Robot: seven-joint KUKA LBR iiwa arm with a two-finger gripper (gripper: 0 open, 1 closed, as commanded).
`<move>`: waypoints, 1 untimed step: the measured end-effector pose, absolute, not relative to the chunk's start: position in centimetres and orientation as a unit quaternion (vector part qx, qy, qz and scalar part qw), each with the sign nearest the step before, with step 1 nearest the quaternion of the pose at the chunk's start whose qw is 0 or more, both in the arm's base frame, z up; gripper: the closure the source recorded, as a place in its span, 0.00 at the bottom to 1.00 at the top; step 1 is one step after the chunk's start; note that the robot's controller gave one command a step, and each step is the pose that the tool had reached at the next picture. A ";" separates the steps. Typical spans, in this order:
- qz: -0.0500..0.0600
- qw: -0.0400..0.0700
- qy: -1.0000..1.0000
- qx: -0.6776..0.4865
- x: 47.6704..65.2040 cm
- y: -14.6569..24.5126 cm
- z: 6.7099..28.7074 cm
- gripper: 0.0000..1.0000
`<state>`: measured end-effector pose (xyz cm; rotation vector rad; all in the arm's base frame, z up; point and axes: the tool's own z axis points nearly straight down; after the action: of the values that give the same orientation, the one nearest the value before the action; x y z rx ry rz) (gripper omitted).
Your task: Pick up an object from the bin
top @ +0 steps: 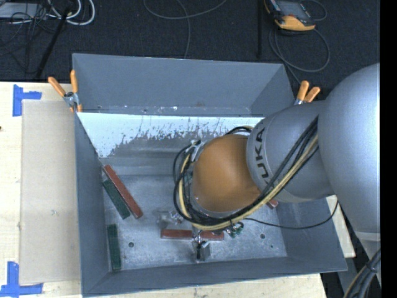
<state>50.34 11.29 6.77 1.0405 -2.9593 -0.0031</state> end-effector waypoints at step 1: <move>-0.001 0.001 -0.944 0.331 50.4 11.2 6.9 1.00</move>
Offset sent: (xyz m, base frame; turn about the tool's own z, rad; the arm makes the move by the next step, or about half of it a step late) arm 0.0000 0.0000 0.0000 0.0000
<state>50.42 11.25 6.91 1.0385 -2.9625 -0.0021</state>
